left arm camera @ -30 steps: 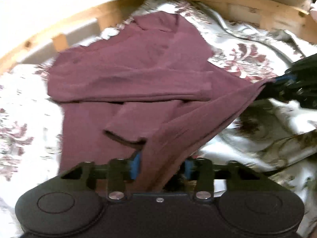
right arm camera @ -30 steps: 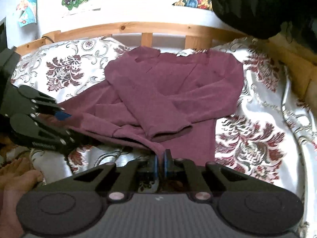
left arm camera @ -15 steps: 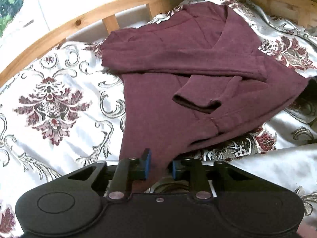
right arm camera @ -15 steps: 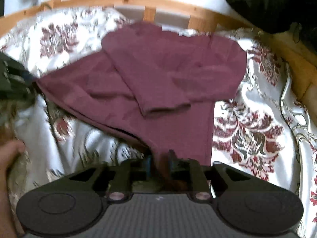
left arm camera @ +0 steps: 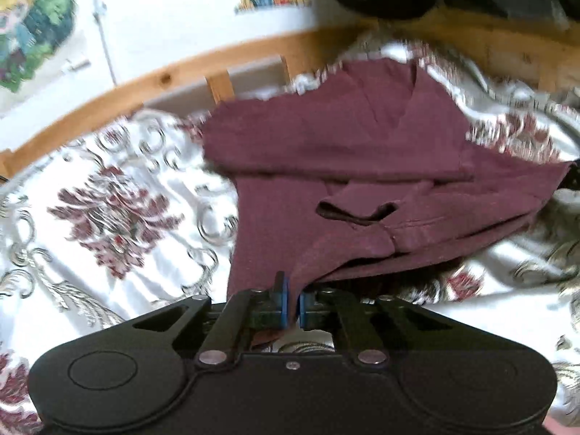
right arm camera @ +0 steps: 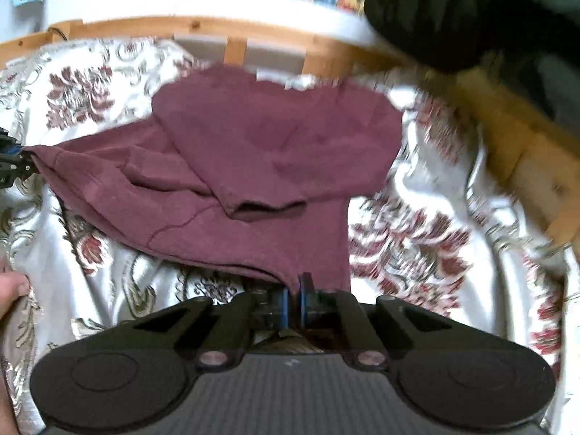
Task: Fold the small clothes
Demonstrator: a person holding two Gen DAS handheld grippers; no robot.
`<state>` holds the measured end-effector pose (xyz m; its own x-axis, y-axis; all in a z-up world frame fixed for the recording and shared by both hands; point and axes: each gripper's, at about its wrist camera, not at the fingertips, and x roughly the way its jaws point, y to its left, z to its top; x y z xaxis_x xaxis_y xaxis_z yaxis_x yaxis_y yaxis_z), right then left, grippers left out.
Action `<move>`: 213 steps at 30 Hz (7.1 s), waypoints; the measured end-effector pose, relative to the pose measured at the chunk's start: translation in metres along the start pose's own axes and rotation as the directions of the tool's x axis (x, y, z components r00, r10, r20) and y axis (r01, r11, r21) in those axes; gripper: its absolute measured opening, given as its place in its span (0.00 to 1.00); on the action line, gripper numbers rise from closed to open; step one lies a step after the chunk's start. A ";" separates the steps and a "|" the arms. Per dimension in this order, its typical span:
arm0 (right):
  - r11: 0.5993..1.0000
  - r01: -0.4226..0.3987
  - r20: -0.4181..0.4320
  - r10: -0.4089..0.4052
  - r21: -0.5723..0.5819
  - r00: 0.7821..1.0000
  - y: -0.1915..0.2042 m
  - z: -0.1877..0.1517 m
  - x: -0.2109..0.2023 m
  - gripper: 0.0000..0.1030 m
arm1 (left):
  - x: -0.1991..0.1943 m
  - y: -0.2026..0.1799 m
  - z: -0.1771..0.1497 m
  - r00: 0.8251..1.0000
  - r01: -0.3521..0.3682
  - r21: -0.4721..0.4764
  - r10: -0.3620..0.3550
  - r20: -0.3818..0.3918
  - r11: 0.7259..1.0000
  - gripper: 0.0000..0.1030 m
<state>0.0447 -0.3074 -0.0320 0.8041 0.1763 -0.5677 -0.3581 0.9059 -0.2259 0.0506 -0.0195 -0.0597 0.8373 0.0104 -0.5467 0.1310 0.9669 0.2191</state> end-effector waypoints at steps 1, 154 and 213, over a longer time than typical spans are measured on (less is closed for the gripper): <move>1.000 0.011 0.029 -0.011 0.005 1.000 0.002 -0.001 -0.010 0.06 | -0.007 0.001 0.000 1.000 0.001 -0.016 -0.001 0.019 1.000 0.05; 0.934 -0.256 0.056 0.250 0.248 0.967 -0.015 0.041 0.153 1.00 | 0.167 0.099 0.073 0.966 0.171 -0.371 -0.229 -0.118 0.913 0.99; 0.734 -0.040 0.177 -0.110 0.678 0.978 -0.204 0.038 0.104 1.00 | 0.103 -0.123 0.205 0.878 0.477 0.098 -0.469 -0.098 0.873 0.18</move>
<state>0.2195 -0.4589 -0.0154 0.9098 0.1409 -0.3904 0.0264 0.9191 0.3932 0.2290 -0.1896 0.0227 0.6213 -0.4192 -0.6620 0.5660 0.8243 0.0093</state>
